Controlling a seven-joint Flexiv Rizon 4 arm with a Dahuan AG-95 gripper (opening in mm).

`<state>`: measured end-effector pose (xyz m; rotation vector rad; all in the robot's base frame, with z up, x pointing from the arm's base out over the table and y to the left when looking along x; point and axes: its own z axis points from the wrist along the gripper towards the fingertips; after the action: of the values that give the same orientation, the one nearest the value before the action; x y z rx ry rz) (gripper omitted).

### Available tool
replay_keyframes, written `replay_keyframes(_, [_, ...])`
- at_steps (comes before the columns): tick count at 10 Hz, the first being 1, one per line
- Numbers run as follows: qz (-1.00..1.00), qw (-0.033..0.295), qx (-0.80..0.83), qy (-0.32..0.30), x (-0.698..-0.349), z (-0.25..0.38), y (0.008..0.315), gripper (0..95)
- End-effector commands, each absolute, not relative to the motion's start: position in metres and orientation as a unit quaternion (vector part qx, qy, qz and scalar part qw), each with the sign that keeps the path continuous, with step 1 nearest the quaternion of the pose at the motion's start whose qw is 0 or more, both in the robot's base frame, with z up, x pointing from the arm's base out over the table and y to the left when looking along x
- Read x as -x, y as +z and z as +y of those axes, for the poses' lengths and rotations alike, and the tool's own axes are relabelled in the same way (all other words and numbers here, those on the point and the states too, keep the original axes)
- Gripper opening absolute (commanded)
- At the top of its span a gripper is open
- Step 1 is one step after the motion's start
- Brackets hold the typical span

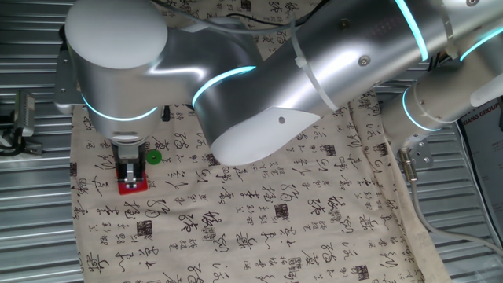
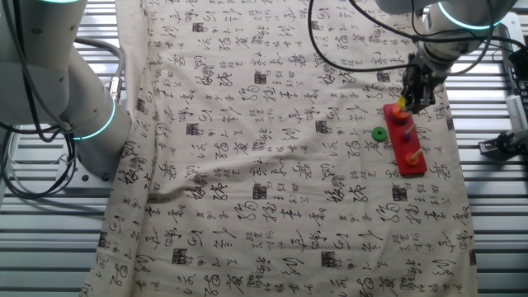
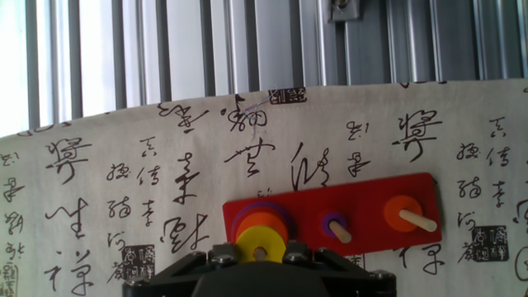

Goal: Take out one Hanoi block and throw it aside

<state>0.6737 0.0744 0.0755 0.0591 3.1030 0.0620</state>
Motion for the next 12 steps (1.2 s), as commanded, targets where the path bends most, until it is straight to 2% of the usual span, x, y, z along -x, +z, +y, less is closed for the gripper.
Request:
replay_keyframes(1, [0.999, 0.019, -0.019, 0.021, -0.6732, 0.0739, 0.0762, 0.0])
replay_keyframes(12, [0.999, 0.02, -0.019, 0.022, -0.6704, 0.0739, 0.081, 0.0])
